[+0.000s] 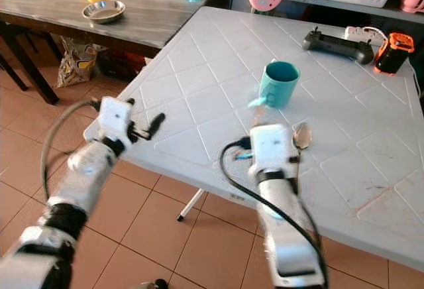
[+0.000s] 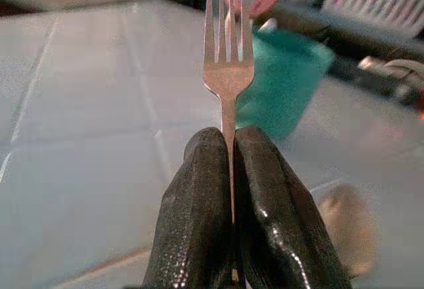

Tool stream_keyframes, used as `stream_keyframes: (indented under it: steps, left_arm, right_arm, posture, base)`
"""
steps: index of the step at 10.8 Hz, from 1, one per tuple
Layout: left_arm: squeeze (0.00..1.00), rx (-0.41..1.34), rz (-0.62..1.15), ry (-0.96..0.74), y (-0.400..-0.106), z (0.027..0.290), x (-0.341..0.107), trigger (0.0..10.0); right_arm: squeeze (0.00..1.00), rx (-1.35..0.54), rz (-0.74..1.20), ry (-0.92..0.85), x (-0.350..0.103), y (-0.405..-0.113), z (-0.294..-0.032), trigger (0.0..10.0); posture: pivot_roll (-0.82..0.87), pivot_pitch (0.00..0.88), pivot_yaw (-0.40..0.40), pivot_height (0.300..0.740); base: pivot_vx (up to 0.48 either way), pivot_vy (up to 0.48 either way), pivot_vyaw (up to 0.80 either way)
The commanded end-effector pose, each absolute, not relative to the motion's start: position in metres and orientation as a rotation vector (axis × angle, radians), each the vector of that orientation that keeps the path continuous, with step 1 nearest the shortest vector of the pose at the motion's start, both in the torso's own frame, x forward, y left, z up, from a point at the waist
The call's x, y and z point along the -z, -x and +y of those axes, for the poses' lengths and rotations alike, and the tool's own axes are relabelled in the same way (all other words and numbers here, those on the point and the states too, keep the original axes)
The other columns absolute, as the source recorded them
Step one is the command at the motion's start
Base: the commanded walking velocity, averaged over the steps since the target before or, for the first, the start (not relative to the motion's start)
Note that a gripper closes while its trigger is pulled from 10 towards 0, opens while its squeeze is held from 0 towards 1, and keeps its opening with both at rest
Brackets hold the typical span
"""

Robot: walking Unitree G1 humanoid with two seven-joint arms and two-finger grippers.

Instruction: Setting the table

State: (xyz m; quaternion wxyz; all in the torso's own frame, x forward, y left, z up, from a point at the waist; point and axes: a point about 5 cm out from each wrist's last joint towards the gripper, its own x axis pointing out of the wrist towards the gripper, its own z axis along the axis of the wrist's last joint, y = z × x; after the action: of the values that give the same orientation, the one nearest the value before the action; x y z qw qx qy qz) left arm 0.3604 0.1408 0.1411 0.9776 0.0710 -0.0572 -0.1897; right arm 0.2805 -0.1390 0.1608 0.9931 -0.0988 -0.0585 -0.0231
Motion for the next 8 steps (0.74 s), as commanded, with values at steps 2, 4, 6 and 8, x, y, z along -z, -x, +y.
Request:
stream_keyframes:
  steps: [2,4,6,8]
  left_arm:
    - [0.00,0.286,-0.166,-0.114,-0.362,0.144,-0.150,10.0]
    - [0.00,0.170,-0.191,-0.155,-0.360,0.154,-0.151,10.0]
    - [0.00,0.155,-0.187,-0.141,-0.360,0.156,-0.152,10.0]
    - [0.00,0.141,-0.174,-0.132,-0.361,0.153,-0.152,10.0]
  right_arm:
    - [0.00,0.082,-0.223,0.219,-0.176,-0.273,-0.144,0.0]
    - [0.00,0.124,-0.285,0.223,-0.184,-0.265,-0.149,0.0]
    - [0.00,0.167,-0.332,0.258,-0.197,-0.257,-0.154,5.6]
    - [0.00,0.216,-0.347,0.289,-0.202,-0.248,-0.167,10.0]
  posture:
    - [0.05,0.087,0.034,0.740]
    - [0.06,0.083,0.034,0.740]
    - [0.05,0.085,0.031,0.740]
    - [0.04,0.090,0.029,0.740]
  base:
    - [0.000,0.000,0.00]
    - [0.000,0.000,0.00]
    - [0.000,0.000,0.00]
    - [0.000,0.000,0.00]
